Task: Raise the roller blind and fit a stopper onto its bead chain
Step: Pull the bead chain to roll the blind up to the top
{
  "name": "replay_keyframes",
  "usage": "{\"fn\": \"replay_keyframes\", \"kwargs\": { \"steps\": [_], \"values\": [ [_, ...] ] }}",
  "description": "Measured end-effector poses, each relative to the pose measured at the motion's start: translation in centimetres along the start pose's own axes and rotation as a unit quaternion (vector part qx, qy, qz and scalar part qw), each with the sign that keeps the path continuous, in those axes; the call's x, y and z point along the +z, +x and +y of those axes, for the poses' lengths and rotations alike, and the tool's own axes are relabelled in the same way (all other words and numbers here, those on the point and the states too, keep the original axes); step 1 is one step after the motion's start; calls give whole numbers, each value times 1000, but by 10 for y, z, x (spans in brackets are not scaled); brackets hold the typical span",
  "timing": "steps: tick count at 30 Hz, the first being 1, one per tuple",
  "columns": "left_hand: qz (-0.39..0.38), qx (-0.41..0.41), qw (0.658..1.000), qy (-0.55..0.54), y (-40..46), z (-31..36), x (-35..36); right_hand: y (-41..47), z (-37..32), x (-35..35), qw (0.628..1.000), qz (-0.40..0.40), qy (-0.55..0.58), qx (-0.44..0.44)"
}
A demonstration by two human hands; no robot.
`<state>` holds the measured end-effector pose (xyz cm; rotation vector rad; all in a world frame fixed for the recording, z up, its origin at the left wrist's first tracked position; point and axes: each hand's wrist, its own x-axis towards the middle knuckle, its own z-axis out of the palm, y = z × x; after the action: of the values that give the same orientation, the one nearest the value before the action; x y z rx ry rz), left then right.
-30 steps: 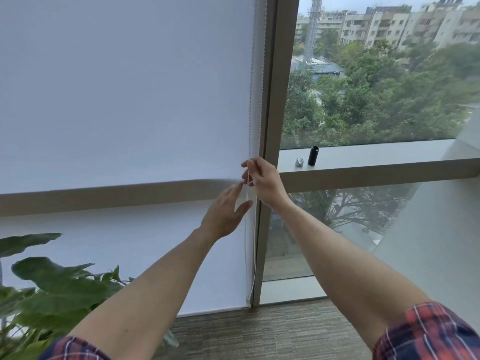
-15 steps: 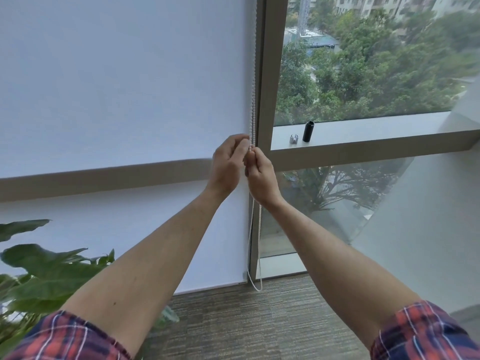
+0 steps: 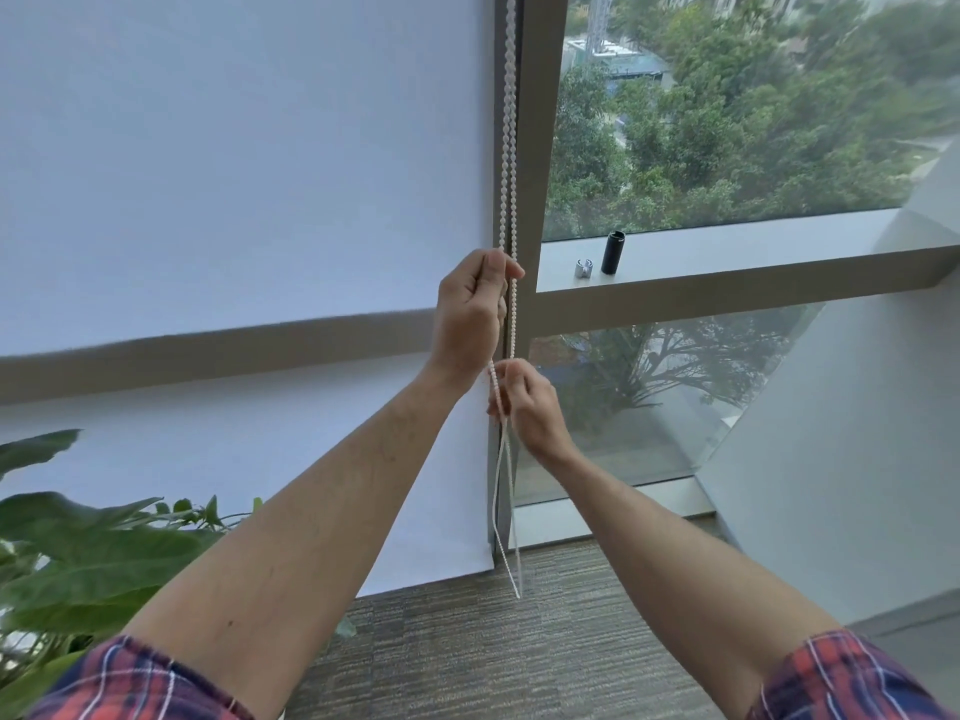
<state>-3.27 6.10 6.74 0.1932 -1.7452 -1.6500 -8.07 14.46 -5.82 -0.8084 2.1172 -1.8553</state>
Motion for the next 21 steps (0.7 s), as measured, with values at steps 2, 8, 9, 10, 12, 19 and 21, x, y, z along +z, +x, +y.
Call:
{"fn": "replay_keyframes", "kwargs": {
  "steps": [2, 8, 9, 10, 12, 19, 21],
  "values": [
    [-5, -2, 1000, -3, -2, 1, 0, 18, -9, -10, 999, 14, 26, 15],
    [-16, 3, 1000, 6, -1, 3, -4, 74, -52, -17, 984, 144, -73, -69],
    [-17, 4, 1000, 6, -1, 3, -6, 81, -60, -15, 981, 161, -75, -79],
    [-16, 6, 1000, 5, -2, 4, -7, 87, -69, -14, 982, 159, -67, -82],
    [-12, 4, 1000, 0, -3, 5, -9, 97, -88, -11, 992, 101, -17, -71],
    [29, 13, 999, 7, -1, 3, -18, 92, -110, 1, 992, 11, 73, -102],
    [69, 19, 997, 40, 0, 1, -19, 85, -105, 3, 993, 43, 45, -103]
  ]
}}
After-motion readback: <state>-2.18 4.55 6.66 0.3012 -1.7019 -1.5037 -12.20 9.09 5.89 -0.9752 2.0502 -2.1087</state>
